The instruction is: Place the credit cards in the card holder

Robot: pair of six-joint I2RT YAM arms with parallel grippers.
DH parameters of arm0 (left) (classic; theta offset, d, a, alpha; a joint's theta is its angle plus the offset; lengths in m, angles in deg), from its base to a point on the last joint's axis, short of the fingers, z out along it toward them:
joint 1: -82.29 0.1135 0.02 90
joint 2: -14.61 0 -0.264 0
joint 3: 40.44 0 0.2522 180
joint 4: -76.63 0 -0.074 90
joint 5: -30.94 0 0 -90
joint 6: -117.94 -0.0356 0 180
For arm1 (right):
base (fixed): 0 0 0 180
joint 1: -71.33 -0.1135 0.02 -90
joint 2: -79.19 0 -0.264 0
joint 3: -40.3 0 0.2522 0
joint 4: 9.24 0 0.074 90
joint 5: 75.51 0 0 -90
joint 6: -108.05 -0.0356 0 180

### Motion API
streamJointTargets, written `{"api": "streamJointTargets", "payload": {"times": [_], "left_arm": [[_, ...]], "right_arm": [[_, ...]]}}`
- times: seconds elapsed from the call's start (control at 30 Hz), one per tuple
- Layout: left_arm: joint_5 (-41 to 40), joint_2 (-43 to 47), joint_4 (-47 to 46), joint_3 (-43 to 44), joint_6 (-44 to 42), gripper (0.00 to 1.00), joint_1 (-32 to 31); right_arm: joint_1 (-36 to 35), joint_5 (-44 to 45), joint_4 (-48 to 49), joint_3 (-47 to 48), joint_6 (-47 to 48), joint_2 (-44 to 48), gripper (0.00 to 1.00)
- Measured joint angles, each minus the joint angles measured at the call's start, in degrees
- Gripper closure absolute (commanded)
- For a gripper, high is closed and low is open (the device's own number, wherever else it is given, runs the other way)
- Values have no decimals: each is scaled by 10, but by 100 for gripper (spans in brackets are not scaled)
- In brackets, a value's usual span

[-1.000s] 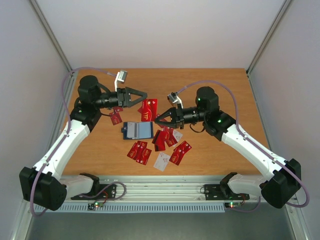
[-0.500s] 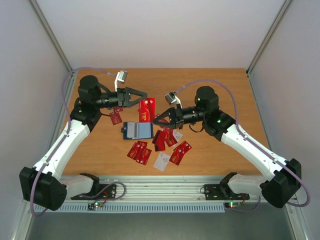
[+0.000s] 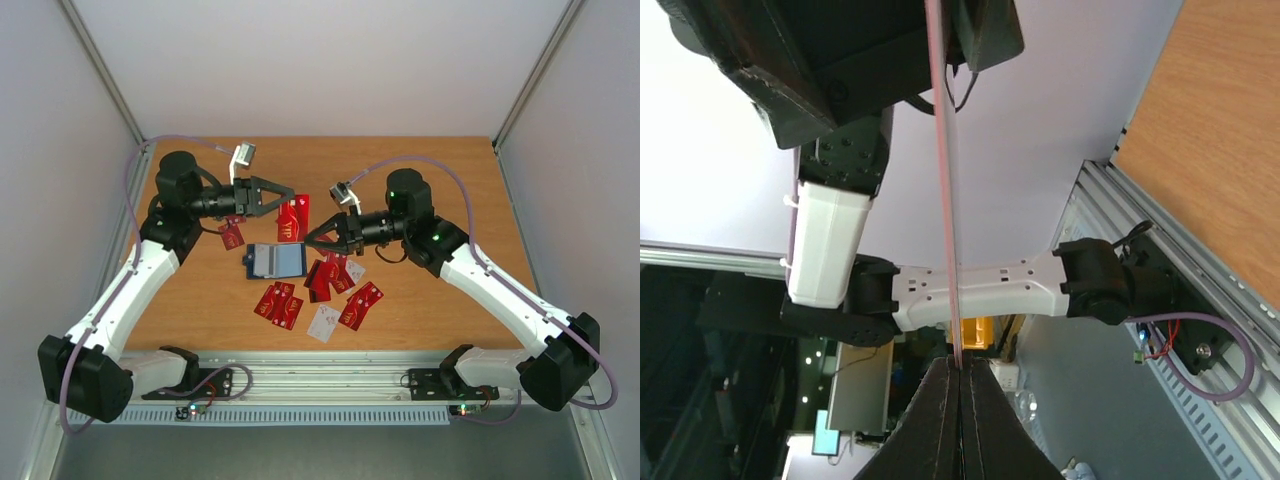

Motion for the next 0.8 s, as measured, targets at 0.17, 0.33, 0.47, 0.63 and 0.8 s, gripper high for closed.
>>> {"api": "streamJointTargets", "payload": {"times": [0.17, 0.33, 0.47, 0.63, 0.8], "left_arm": [[-35, 21, 72, 7, -44, 49, 0], [-68, 33, 126, 28, -94, 49, 0], [-73, 35, 128, 31, -103, 49, 0], [-58, 35, 98, 29, -87, 50, 0], [-42, 36, 52, 21, -60, 51, 0]], "right_arm": [[0, 3, -11, 0, 5, 0, 99], [0, 2, -22, -3, 8, 9, 99], [0, 0, -28, -8, 9, 18, 99], [0, 0, -34, -8, 11, 18, 99], [-1, 0, -34, -7, 12, 18, 99]]}}
